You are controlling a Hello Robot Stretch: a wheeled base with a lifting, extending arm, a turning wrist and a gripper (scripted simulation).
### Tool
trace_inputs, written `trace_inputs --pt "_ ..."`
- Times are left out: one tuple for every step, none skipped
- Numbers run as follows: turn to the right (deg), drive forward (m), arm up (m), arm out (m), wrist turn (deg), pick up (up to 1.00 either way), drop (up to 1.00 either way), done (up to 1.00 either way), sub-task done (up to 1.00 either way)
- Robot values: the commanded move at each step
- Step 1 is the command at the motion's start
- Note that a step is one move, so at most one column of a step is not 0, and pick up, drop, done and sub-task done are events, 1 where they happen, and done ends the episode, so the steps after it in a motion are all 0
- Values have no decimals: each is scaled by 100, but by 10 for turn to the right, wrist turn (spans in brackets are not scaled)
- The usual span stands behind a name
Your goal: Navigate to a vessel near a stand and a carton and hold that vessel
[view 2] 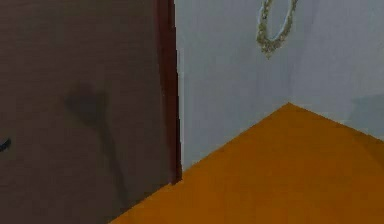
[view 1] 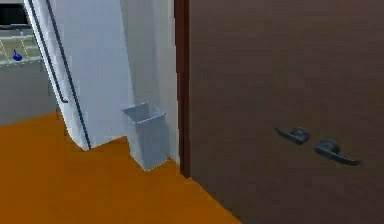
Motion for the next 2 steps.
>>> trace_inputs --pt "-360 0 0 0 0 0 0 0 0" --pt "-30 0 0 0 0 0 0 0 0"
